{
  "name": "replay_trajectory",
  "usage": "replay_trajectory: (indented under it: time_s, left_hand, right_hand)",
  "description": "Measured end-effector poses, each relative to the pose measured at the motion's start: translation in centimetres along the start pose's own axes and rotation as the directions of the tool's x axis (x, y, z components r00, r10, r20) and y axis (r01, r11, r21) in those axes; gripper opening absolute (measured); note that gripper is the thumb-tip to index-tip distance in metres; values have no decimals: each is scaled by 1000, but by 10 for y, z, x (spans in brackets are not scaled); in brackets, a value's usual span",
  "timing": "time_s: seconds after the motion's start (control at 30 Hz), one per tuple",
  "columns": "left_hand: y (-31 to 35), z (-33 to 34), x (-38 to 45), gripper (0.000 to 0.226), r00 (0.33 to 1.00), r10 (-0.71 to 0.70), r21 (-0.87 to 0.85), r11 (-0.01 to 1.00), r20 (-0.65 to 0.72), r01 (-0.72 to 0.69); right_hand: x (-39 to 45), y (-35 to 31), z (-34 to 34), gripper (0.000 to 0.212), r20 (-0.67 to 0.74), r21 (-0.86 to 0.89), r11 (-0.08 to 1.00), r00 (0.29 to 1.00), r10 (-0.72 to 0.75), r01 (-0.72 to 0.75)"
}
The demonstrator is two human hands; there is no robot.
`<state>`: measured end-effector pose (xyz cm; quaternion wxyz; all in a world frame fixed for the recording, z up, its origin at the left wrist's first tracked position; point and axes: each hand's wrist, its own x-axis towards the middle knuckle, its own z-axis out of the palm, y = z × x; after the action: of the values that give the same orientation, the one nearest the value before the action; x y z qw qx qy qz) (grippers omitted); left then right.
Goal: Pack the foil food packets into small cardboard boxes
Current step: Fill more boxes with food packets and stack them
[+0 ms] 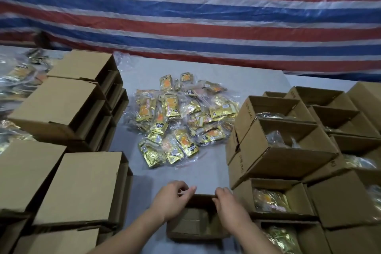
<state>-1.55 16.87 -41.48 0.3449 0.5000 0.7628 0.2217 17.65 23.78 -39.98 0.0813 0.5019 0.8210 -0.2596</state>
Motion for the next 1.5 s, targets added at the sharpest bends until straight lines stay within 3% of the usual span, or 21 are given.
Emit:
replay_trajectory:
  time_s: [0.1,0.17,0.23,0.3,0.37,0.43,0.5,0.57,0.73,0.87,1.03,1.1,1.2,1.27,1.33,1.4,1.47,1.5]
  left_hand:
    - [7,-22,33,40,987,-73,-145,988,-144,52]
    - [11,-38,68,31,976,-113,-66,993,-184,102]
    - [14,-43,109,30,977,-177,127,973,-121,192]
    - [13,-36,144,42,952,-304,256,918,-32,302]
    - [8,-24,173,53,894,-449,179,880,7,440]
    - [2,-10,193,82,825,-564,71,822,-23,565]
    - [-6,4,208,110,790,-606,111,782,-95,614]
    - [-11,12,215,119,771,-616,124,763,-163,635]
    - [-22,18,218,114,729,-627,-77,770,-274,633]
    - [-22,9,208,105,729,-648,-281,758,-222,588]
    - [-18,-7,184,117,755,-636,-412,739,-163,534]
    - [-16,-15,170,119,750,-660,-567,632,-36,529]
    - [-3,-32,148,103,765,-608,-775,374,211,510]
    - [15,-47,134,81,813,-524,-807,348,253,476]
    - [39,-65,116,60,871,-419,-837,354,256,416]
    - [67,-79,94,50,932,-287,-857,400,221,326]
    - [95,-88,69,44,972,-173,-857,463,162,225]
    - [109,-90,57,44,984,-126,-851,496,124,171]
  right_hand:
    - [-1,1,-4,13,-16,-24,999,999,-31,31]
    - [-1,1,-6,18,-17,-44,998,999,-34,33]
    - [-1,1,-8,21,-25,-51,998,999,-30,29]
    - [2,2,-10,23,-34,-52,998,999,-29,27]
    - [5,4,-12,22,-41,-47,999,999,-21,19]
    - [7,6,-14,22,-49,-46,999,999,-19,17]
    - [8,7,-16,29,-48,-74,997,999,-25,21]
    - [9,7,-15,32,-36,-103,994,998,-41,37]
    - [7,10,-5,31,0,-72,995,998,-68,68]
    - [8,11,-2,30,-10,-52,997,998,-64,64]
    - [12,12,1,33,20,-53,997,998,-54,55]
    - [11,12,1,32,33,-51,998,999,-40,41]
    - [11,13,1,34,31,-57,998,999,-22,24]
    - [11,12,-3,43,-6,-54,999,1000,-6,5]
    - [17,6,-13,51,-69,94,995,996,48,-42]
    - [25,-9,-37,50,-86,479,872,983,162,-101]
    - [33,-31,-73,53,9,869,480,974,227,-120]
    - [36,-39,-90,57,68,958,261,978,199,-119]
